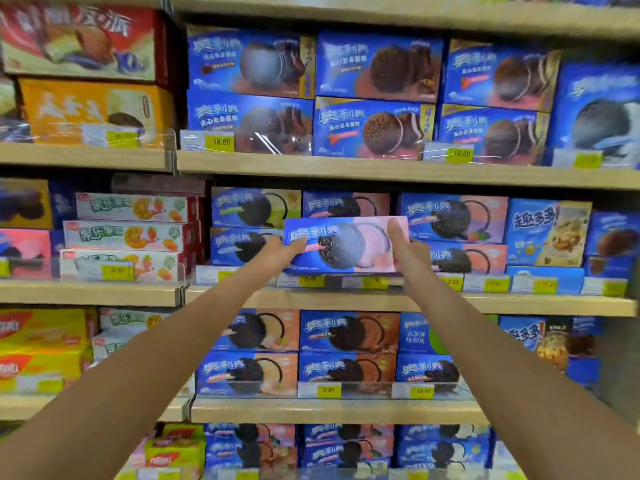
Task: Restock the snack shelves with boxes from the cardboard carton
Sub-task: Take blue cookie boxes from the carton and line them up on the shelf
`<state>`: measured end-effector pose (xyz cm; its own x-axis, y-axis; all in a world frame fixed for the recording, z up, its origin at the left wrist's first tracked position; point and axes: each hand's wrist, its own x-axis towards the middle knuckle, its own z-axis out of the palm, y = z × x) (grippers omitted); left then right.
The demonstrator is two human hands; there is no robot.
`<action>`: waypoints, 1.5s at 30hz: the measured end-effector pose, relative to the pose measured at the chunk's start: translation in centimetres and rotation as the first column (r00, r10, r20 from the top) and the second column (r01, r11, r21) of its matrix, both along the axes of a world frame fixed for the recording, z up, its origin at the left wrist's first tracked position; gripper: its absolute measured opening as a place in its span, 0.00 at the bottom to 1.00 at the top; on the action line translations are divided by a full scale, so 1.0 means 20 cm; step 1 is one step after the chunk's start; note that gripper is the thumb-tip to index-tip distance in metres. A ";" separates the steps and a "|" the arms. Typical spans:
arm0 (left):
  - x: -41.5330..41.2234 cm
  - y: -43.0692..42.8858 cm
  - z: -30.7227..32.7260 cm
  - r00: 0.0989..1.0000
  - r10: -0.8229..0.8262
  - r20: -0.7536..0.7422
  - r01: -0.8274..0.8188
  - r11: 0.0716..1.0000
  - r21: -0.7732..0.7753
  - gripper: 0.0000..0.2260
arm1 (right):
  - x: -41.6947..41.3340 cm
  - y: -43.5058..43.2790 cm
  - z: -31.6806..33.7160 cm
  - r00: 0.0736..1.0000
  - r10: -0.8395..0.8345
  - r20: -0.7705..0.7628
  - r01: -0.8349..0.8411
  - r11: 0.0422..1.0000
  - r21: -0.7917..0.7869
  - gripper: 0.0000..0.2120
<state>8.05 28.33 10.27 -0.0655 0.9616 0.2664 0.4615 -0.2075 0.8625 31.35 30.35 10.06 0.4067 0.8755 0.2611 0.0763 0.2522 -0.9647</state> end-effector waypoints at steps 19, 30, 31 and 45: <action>-0.01 0.47 -0.04 0.899 0.212 -0.383 -0.246 0.968 -0.041 0.27 | -0.07 0.40 -0.05 0.906 0.008 0.424 0.036 0.995 -0.095 0.22; -0.04 0.54 -0.09 0.934 0.123 -0.336 -0.134 0.991 -0.007 0.17 | -0.09 0.44 -0.07 0.774 -0.064 0.630 0.175 0.978 -0.115 0.20; -0.04 0.55 -0.09 0.931 0.145 -0.336 -0.155 0.988 -0.001 0.17 | -0.09 0.43 -0.08 0.742 -0.083 0.666 0.184 0.979 -0.083 0.21; -0.03 0.55 -0.11 0.925 0.120 -0.361 -0.128 0.992 0.000 0.21 | -0.11 0.37 -0.11 0.673 -0.278 0.686 0.259 0.957 0.133 0.13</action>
<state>7.45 39.37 8.15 -0.0888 0.9582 0.2721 0.7622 -0.1105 0.6378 29.17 37.65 7.88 0.3198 0.7476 0.5821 0.7851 0.1348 -0.6046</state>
